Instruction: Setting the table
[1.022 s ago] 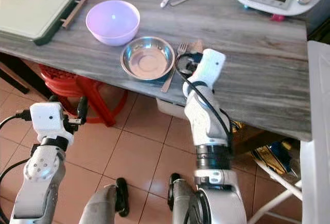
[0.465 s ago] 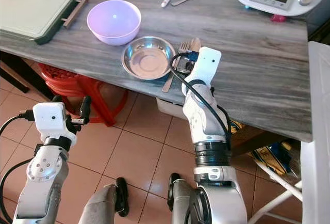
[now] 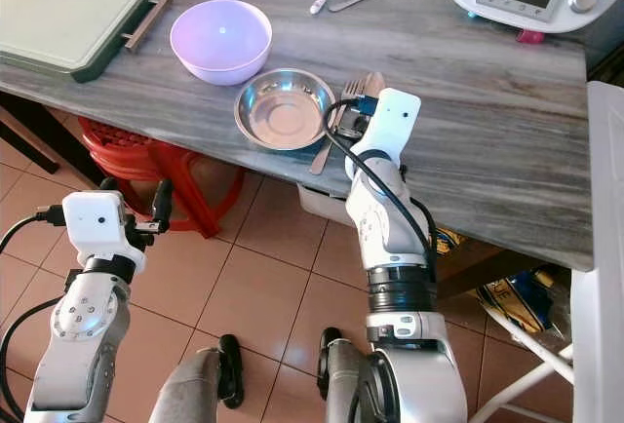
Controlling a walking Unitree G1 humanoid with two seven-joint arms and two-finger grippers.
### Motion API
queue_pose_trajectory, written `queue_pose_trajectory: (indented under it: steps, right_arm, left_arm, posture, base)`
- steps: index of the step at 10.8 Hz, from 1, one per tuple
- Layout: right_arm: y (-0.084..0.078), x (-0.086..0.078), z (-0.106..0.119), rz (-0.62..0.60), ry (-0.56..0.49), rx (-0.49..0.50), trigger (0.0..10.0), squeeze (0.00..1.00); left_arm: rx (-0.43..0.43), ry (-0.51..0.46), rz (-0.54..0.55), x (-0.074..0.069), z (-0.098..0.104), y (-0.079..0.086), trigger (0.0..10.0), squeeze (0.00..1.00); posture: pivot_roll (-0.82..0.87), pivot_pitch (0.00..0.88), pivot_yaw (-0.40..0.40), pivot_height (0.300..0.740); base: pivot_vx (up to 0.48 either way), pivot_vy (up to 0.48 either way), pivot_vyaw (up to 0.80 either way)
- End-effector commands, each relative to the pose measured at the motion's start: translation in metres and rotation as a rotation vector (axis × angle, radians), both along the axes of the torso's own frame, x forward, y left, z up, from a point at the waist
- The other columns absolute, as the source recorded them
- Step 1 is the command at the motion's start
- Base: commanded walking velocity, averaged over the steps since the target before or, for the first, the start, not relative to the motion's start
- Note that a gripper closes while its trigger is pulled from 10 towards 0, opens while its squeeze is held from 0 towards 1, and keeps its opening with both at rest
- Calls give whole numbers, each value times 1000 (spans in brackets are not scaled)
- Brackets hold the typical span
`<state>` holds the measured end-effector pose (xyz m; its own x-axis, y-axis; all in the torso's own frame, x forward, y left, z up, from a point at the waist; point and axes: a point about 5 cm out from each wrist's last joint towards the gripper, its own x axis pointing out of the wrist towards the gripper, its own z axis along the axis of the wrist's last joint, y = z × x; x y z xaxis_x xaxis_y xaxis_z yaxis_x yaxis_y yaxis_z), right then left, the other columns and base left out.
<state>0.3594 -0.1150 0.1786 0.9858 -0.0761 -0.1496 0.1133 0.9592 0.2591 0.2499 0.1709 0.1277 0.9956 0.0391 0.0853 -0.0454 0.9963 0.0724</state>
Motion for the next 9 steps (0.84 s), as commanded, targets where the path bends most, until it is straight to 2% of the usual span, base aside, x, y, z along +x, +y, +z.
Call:
queue_pose_trajectory:
  steps: [1,5,9]
  right_arm:
    - [-4,-4,-27,-20,119,5,10000,1000]
    - [-6,-3,-24,-44,101,0,10000,1000]
    - [-9,-1,-5,-62,-53,-26,10000,1000]
  left_arm:
    - [0,26,-3,-3,-5,0,10000,0]
    - [-2,24,-9,-2,-5,0,10000,0]
    - [-6,13,-5,-1,-3,0,10000,0]
  posture:
    - [-9,302,-13,740]
    - [-8,302,-13,740]
    - [-8,298,-13,740]
  base:
    - [0,0,0]
    - [0,0,0]
    - [0,0,0]
